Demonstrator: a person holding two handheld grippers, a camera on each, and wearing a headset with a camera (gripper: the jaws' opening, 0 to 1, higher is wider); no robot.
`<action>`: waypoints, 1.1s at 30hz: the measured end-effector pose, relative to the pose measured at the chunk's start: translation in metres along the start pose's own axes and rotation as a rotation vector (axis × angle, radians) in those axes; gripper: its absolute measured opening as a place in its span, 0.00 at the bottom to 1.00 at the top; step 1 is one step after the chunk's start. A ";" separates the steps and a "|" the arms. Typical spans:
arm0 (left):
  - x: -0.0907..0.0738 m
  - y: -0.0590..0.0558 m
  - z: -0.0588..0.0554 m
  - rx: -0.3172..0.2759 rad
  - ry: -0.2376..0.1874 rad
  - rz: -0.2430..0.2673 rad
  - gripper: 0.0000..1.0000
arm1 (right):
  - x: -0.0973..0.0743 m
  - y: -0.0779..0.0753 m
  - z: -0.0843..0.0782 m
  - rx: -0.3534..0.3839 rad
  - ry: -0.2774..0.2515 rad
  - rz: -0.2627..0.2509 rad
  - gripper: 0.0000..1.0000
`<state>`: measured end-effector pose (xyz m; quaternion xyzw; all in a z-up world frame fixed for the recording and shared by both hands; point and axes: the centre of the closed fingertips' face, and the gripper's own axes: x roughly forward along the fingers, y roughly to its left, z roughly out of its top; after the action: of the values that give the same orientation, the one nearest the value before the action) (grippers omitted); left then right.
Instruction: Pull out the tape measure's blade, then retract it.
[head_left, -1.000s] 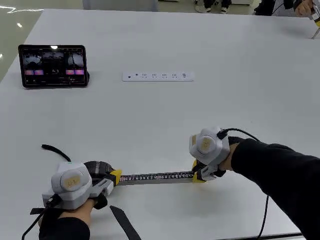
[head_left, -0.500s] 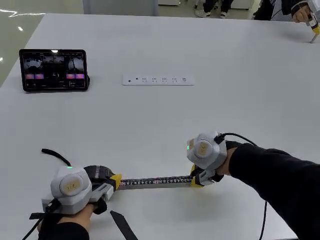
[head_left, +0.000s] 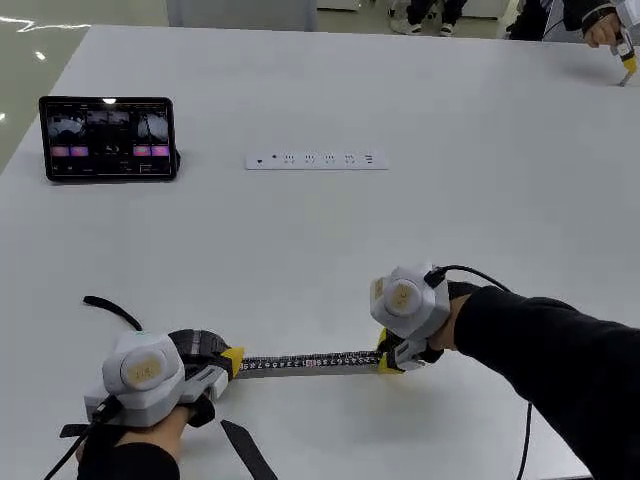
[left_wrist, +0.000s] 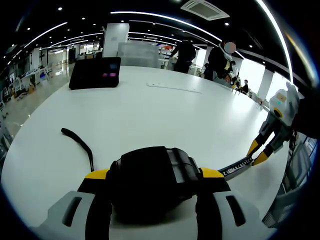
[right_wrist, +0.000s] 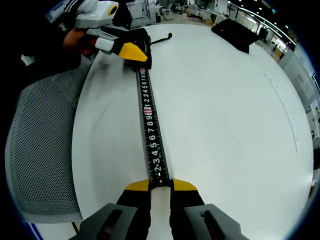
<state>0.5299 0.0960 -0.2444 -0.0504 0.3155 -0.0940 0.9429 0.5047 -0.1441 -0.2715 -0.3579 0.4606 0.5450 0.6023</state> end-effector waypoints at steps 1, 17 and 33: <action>0.000 0.000 0.000 0.000 0.000 0.000 0.64 | 0.000 0.000 0.000 0.002 -0.001 0.000 0.09; 0.000 0.000 0.000 -0.003 0.002 -0.002 0.64 | 0.002 0.001 0.005 -0.005 -0.005 -0.010 0.10; 0.001 0.000 -0.001 -0.016 0.018 -0.014 0.63 | 0.004 0.001 0.011 0.017 -0.032 0.002 0.09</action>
<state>0.5298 0.0960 -0.2455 -0.0593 0.3242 -0.0983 0.9390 0.5058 -0.1324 -0.2712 -0.3436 0.4557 0.5472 0.6122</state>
